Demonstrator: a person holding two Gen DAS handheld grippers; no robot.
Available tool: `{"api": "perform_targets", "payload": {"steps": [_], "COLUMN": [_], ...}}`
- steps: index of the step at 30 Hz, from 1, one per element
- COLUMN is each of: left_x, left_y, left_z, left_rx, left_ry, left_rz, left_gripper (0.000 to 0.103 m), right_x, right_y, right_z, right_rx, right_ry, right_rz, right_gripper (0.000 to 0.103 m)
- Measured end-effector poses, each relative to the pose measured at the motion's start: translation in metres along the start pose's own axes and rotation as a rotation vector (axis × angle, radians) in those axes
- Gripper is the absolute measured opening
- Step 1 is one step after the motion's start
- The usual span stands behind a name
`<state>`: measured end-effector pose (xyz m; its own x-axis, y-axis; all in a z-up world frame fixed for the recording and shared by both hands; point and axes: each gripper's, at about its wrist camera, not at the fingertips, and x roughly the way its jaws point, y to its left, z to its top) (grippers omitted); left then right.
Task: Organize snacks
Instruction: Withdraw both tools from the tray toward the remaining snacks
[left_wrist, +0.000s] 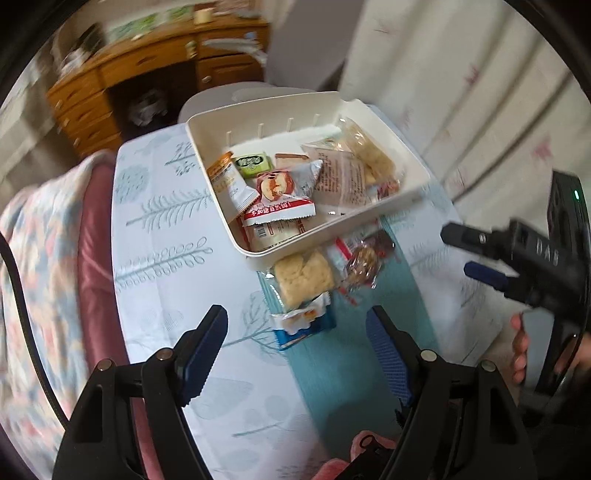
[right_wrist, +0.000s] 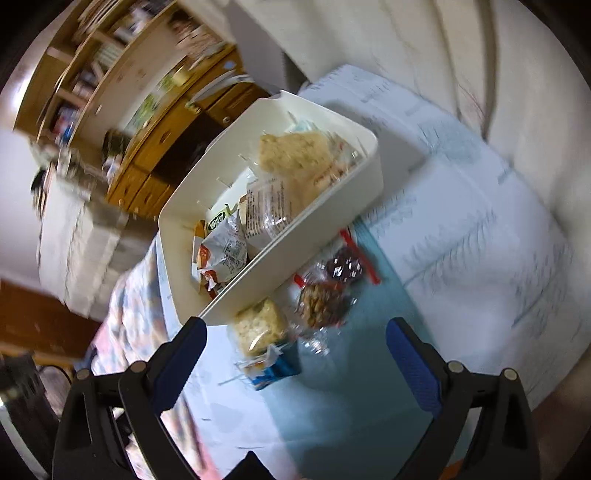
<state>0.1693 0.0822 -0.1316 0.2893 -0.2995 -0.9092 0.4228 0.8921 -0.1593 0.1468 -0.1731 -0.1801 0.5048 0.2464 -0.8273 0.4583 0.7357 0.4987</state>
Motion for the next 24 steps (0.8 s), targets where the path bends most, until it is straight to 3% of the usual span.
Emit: {"api": "perform_targets", "payload": {"steps": [7,14,19,24], "left_x": [0.005,0.027,0.050,0.080], "left_y": [-0.010,-0.024,-0.031,-0.035], "left_z": [-0.020,-0.042,-0.055,-0.059], "left_rx": [0.277,0.480,0.571,0.608], "left_ry": [-0.081,-0.140,-0.141,-0.089], "left_rz": [0.060,0.117,0.152,0.190], "left_gripper": [0.076,0.076,0.076,0.076], "right_x": [0.010,0.028,0.046,0.065], "right_y": [-0.003,-0.017,-0.028,-0.032], "right_z": [-0.026,-0.036,-0.033,-0.025], "right_rx": [0.167,0.311,0.388,0.406], "right_ry": [0.023,0.071,0.103,0.134], "right_rz": [0.034,0.073,0.088,0.081], "right_gripper": [0.098,0.094,0.089,0.085]}}
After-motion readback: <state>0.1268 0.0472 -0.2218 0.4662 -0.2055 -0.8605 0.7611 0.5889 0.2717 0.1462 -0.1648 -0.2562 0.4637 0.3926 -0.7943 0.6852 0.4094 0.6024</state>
